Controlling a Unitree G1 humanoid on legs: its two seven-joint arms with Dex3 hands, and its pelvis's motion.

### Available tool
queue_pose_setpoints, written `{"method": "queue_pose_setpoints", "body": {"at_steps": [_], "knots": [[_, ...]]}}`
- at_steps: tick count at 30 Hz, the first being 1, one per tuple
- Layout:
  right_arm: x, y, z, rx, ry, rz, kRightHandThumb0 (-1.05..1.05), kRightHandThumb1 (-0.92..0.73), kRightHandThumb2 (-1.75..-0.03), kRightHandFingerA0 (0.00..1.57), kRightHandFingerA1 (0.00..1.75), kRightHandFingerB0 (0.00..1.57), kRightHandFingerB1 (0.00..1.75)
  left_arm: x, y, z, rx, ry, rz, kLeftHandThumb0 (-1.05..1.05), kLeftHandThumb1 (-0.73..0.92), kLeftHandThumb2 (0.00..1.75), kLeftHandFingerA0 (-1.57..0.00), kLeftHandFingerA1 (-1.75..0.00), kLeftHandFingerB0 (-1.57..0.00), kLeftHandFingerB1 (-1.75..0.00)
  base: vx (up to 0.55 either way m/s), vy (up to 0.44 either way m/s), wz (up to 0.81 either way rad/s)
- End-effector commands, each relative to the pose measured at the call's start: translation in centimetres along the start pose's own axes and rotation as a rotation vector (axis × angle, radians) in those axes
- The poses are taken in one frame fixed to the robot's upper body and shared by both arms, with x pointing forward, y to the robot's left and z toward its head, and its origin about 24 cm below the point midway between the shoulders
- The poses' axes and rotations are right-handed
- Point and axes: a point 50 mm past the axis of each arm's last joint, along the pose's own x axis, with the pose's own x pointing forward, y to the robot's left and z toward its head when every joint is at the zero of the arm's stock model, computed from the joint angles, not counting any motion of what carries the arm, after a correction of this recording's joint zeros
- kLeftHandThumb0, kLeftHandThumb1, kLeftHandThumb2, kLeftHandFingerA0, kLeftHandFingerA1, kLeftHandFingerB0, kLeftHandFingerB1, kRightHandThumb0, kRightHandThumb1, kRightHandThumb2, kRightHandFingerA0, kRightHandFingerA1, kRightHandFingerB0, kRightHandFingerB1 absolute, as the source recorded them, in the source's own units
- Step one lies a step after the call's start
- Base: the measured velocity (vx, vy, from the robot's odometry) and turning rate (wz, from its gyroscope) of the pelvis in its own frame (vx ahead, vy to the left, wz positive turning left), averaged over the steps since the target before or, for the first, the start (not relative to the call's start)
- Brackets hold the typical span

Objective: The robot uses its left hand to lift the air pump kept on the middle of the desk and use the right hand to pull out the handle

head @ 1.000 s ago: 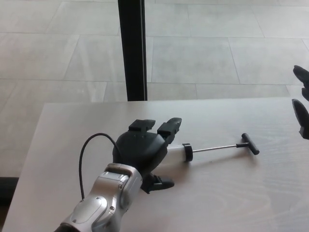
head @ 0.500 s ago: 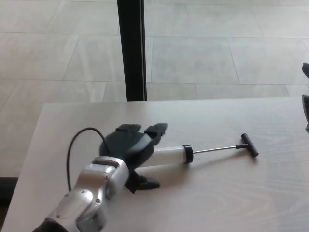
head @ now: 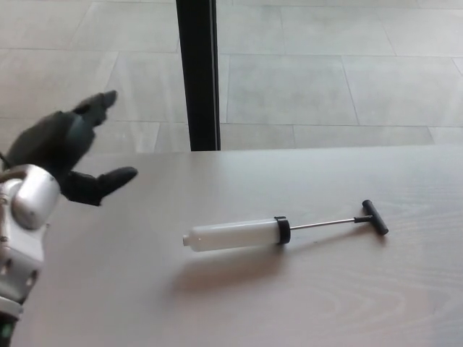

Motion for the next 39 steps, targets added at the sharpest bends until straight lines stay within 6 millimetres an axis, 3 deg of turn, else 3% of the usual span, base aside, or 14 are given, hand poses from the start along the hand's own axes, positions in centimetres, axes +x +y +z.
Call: {"method": "queue_pose_setpoints", "body": {"at_steps": [1,4,14,15,20,21,22,30,31,33,34,35,36,39], "knots": [[-5.2,-13.6,-4.2,0.022,0.169,-0.417,-1.05,-0.78,-1.18,0.00,0.21,0.00,0.03,-9.4,11.7,-15.6,-0.832,0.202,0.391,-0.81,0.58,1.01,0.00,-0.27,0.00,-0.24,0.00,0.000,0.00],[-8.9,-18.3,-6.0,0.121,0.186,-0.642,-0.97,-0.69,-1.14,0.00,0.26,0.00,0.07,-15.1,8.9,-22.5,-0.796,0.504,0.424,-0.76,0.63,1.04,0.00,-0.30,-0.01,-0.26,0.00,0.000,0.00],[-17.9,-23.6,-9.9,0.210,0.410,-0.977,-1.05,-0.78,-1.19,0.00,0.15,0.05,0.03,-26.0,2.1,-29.0,-0.976,0.920,0.583,-0.73,0.79,0.65,0.00,-0.33,-0.20,-0.39,0.00,0.000,0.00],[-19.1,-23.4,-11.0,0.260,0.422,-1.026,-1.01,-0.78,-1.17,0.00,0.20,0.14,0.04,-26.9,1.0,-29.4,-1.063,0.976,0.639,-0.79,0.58,1.00,0.00,-0.35,0.00,-0.33,0.00,0.000,0.00],[-21.1,-22.1,-13.6,0.394,0.439,-1.098,-1.05,-0.78,-1.18,0.00,0.17,0.07,0.00,-27.9,-1.5,-29.7,-1.157,1.099,0.723,-0.78,0.60,1.00,-0.03,-0.51,-0.06,-0.45,0.00,0.000,0.00],[-21.4,-21.7,-14.2,0.435,0.440,-1.116,-0.95,-0.71,-1.13,0.03,0.24,0.08,0.07,-27.8,-2.1,-29.7,-1.171,1.119,0.729,-0.39,0.51,1.09,-0.03,-0.56,0.00,-0.51,0.00,0.000,0.00],[-21.5,-21.3,-14.6,0.478,0.434,-1.132,-0.88,-0.66,-1.11,0.05,0.27,0.07,0.13,-27.5,-2.5,-29.7,-1.184,1.134,0.729,-0.71,0.79,0.63,-0.08,-0.57,-0.17,-0.45,0.00,0.000,0.00],[-20.3,-19.1,-16.1,0.508,0.463,-1.135,-0.83,-0.73,-1.12,0.00,0.25,0.03,0.20,-27.2,-5.7,-29.3,-1.182,1.205,0.604,-0.73,0.78,0.63,-0.15,-0.57,-0.19,-0.38,0.00,0.000,0.00],[-20.0,-18.8,-16.3,0.524,0.458,-1.137,-0.79,-0.90,-0.67,0.02,0.35,0.04,0.26,-27.2,-5.9,-29.2,-1.207,1.205,0.644,-0.70,0.72,0.62,-0.23,-0.59,-0.26,-0.39,0.00,0.000,0.00],[-19.6,-18.3,-16.5,0.549,0.450,-1.139,-0.79,-0.90,-0.67,0.02,0.35,0.04,0.26,-27.1,-6.3,-29.2,-1.246,1.205,0.704,-0.70,0.72,0.62,-0.23,-0.59,-0.26,-0.39,0.00,0.000,0.00],[-18.8,-16.2,-17.3,0.591,0.369,-1.139,-0.70,-0.72,-1.09,0.00,0.40,0.00,0.38,-27.3,-7.3,-28.9,-1.253,1.198,0.700,-0.74,0.57,0.98,-0.30,-0.66,-0.22,-0.54,0.00,0.000,0.00],[-18.4,-15.0,-17.7,0.617,0.366,-1.156,-0.77,-0.69,-1.03,0.00,0.49,0.07,0.43,-27.6,-7.8,-28.9,-1.232,1.217,0.687,-0.71,0.71,0.63,-0.34,-0.68,-0.31,-0.49,0.00,0.000,0.00],[-18.1,-13.8,-18.4,0.626,0.393,-1.176,-0.35,-0.59,-1.14,0.01,0.52,0.00,0.50,-28.0,-8.1,-28.8,-1.215,1.240,0.665,-0.72,0.72,0.62,-0.38,-0.69,-0.36,-0.49,0.00,0.000,0.00],[-17.7,-11.7,-19.5,0.672,0.457,-1.170,-0.36,-0.55,-1.13,0.01,0.52,0.00,0.50,-29.5,-8.5,-29.0,-1.249,1.254,0.703,-0.69,0.72,0.62,-0.40,-0.66,-0.37,-0.47,0.00,0.000,0.00]]}}
